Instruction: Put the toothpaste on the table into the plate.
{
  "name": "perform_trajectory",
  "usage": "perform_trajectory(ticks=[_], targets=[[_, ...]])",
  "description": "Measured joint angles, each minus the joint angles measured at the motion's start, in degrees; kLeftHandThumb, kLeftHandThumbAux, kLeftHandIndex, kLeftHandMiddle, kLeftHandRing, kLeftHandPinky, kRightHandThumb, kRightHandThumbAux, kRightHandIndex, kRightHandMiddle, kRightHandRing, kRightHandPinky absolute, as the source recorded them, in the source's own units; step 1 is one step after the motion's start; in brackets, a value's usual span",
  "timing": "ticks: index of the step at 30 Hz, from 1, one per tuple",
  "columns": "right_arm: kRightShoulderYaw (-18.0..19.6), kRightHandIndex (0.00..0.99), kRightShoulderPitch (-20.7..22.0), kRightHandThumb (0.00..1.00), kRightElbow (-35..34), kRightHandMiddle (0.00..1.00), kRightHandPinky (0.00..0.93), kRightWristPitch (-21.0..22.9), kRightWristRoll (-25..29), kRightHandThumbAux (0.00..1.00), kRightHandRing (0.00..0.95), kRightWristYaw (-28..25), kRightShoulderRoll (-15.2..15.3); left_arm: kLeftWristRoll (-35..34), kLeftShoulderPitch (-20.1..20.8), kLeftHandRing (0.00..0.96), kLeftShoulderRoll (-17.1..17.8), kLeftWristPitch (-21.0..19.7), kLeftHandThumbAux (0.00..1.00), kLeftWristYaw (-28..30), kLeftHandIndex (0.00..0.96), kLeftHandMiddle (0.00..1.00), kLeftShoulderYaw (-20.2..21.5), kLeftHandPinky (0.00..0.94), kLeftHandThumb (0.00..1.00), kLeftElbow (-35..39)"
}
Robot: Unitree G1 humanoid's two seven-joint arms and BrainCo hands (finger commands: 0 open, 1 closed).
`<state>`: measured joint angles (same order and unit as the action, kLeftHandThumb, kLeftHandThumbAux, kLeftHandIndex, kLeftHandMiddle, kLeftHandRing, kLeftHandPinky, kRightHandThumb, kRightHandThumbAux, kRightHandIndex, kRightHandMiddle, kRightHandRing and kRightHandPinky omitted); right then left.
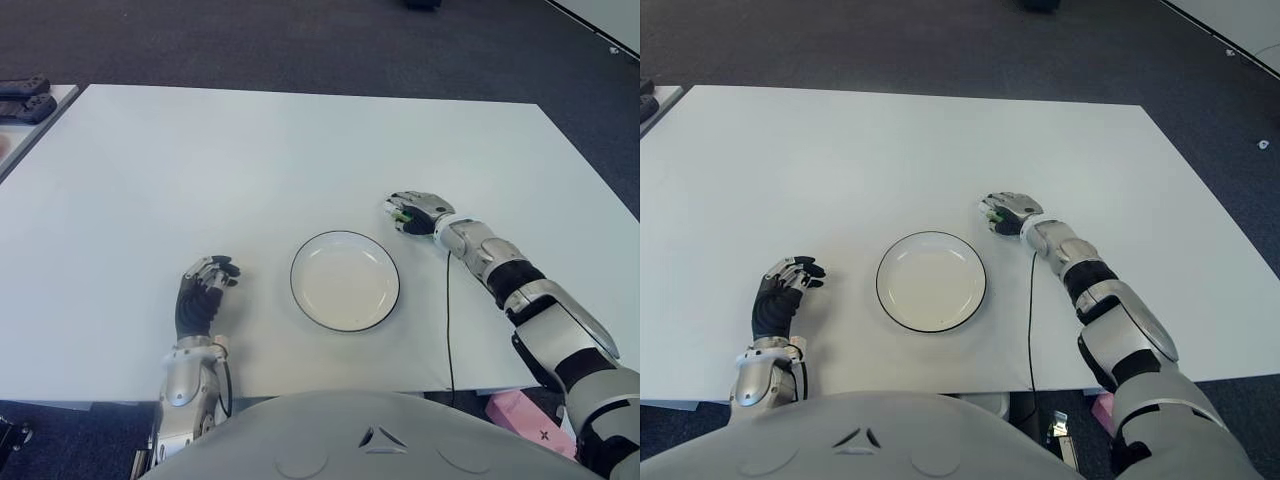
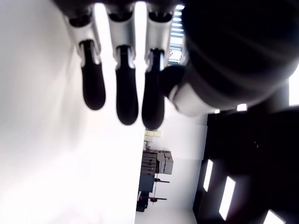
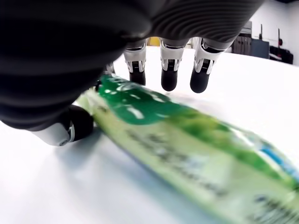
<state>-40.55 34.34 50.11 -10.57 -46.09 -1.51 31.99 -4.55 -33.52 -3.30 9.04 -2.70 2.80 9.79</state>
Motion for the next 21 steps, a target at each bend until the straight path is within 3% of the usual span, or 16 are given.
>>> perform_trajectory(ticks=[4,6,9,11,12,14,17,21], targets=[[-0.45,0.066,-0.58,0.66,-1.96,0.01,0.137,1.57,-0.69,0.451,0.023,-0.77,0.5,0.0,-0.02,0.495,-0.1,-0.32,0.721,-0.01,0.432,0.515,0.27,0.479,0.713,0.32],[-0.4,0.105,-1.02,0.692,-2.88,0.062,0.212,2.23,-0.73,0.455,0.094,-1.02,0.63,0.05,-0.05,0.498,-0.17,-0.38,0.721,-0.02,0.433,0.518,0.39,0.483,0.713,0.39],[0.44,0.25,-1.92,0.762,-4.1,0.223,0.361,2.86,-0.49,0.458,0.267,-1.03,0.71,0.23,-0.11,0.501,-0.3,-0.34,0.72,-0.06,0.434,0.527,0.43,0.486,0.713,0.46],[1.31,0.331,-2.4,0.787,-4.87,0.284,0.399,3.09,-0.15,0.461,0.316,-1.02,0.76,0.49,-0.19,0.5,-0.44,-0.17,0.72,-0.12,0.435,0.53,0.44,0.484,0.712,0.48],[1.69,0.369,-2.6,0.769,-5.15,0.323,0.407,3.11,0.07,0.546,0.338,-1.0,0.81,0.61,-0.23,0.497,-0.56,-0.12,0.72,-0.17,0.435,0.53,0.44,0.476,0.712,0.51],[2.68,0.401,-2.96,0.753,-5.5,0.364,0.422,3.06,0.85,0.619,0.364,-0.91,0.84,0.97,-0.32,0.496,-0.78,-0.09,0.721,-0.46,0.435,0.529,0.44,0.473,0.711,0.66],[4.08,0.424,-3.61,0.743,-5.75,0.418,0.446,2.57,1.83,0.672,0.402,-0.26,0.86,1.32,-0.39,0.493,-1.01,-0.08,0.721,-0.82,0.434,0.527,0.46,0.471,0.71,0.9],[6.02,0.467,-4.9,0.826,-5.8,0.411,0.475,1.68,3.38,0.678,0.447,1.27,0.86,1.65,-0.41,0.491,-1.25,-0.12,0.723,-1.1,0.433,0.521,0.46,0.471,0.709,1.07]])
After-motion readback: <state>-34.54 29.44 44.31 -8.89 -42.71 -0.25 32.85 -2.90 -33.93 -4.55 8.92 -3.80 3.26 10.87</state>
